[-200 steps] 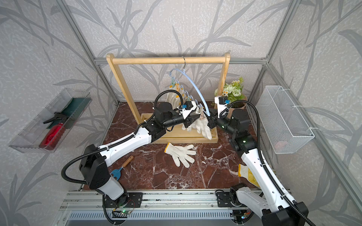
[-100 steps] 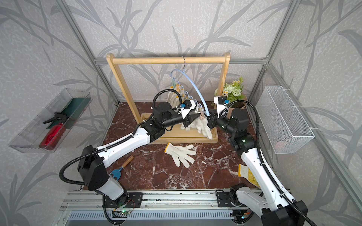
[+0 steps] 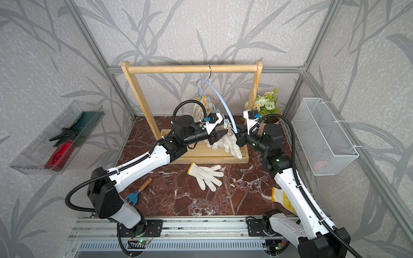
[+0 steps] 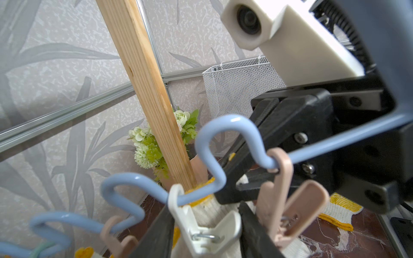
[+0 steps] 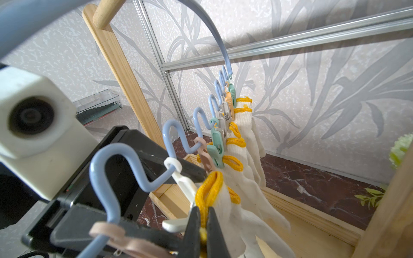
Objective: Clip the gloves onto a hanger to dry
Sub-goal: Open the clamp at the hanger.
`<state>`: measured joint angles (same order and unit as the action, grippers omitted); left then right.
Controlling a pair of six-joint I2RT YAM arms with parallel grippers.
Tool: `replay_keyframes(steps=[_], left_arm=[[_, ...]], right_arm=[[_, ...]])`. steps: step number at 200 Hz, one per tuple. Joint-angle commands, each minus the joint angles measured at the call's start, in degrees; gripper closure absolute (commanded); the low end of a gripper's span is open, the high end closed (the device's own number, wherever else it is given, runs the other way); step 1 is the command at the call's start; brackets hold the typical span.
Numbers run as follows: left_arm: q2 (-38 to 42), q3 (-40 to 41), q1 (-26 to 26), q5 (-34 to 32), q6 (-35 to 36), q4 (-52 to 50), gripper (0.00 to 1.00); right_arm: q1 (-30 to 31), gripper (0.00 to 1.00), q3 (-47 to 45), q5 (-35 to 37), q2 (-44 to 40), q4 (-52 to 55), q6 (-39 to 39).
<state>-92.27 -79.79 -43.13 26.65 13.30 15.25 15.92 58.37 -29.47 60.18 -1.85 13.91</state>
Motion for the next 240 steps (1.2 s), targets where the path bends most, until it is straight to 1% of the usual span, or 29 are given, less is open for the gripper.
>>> replay_keyframes(steps=[1,22,53,94,105,128,147,182,195,214,224,240], left_arm=[[1.6,-2.0,-0.2,0.6,-0.4,0.0,0.51],[1.8,-2.3,-0.2,-0.2,-0.4,-0.9,0.53],[1.8,-2.7,-0.2,-1.1,-0.4,-1.9,0.65],[2.1,-2.9,-0.3,-0.9,-0.5,-2.3,0.70],[2.2,-2.8,-0.2,-0.7,-0.5,-2.6,0.73],[2.3,-2.7,-0.2,-0.9,-0.5,-3.2,0.86],[2.5,-2.8,-0.1,-1.2,-0.5,-4.0,0.90],[2.9,-2.9,0.0,-1.4,-0.9,-5.6,1.00],[3.1,-3.3,0.1,-0.7,-1.2,-7.2,1.00],[3.6,-4.0,0.5,1.1,-1.3,-10.2,1.00],[4.0,-3.9,0.6,2.1,-1.4,-11.2,1.00],[4.7,-3.7,0.8,3.4,-1.7,-12.2,1.00]], right_arm=[[0.2,1.00,0.6,-1.0,-0.2,-1.1,-0.1],[0.2,1.00,0.6,-1.1,-0.2,-1.1,-0.2],[0.2,1.00,0.4,-1.3,-0.1,-1.2,-0.2],[0.2,1.00,-0.9,-2.0,0.9,-0.8,-0.8],[0.2,1.00,-1.5,-2.7,1.5,-0.2,-1.5],[0.2,1.00,-3.1,-5.1,2.6,0.6,-2.5],[0.2,1.00,-3.9,-7.3,3.5,1.9,-3.8],[-0.2,1.00,-4.9,-14.2,5.7,1.0,-6.3],[-1.1,1.00,-5.9,-18.5,6.7,-2.5,-6.3],[-3.0,1.00,-7.3,-25.6,8.3,-10.2,-3.9],[-3.8,1.00,-7.7,-28.1,9.3,-13.8,-2.7],[-5.0,1.00,-6.9,-31.9,11.5,-16.6,-1.8]])
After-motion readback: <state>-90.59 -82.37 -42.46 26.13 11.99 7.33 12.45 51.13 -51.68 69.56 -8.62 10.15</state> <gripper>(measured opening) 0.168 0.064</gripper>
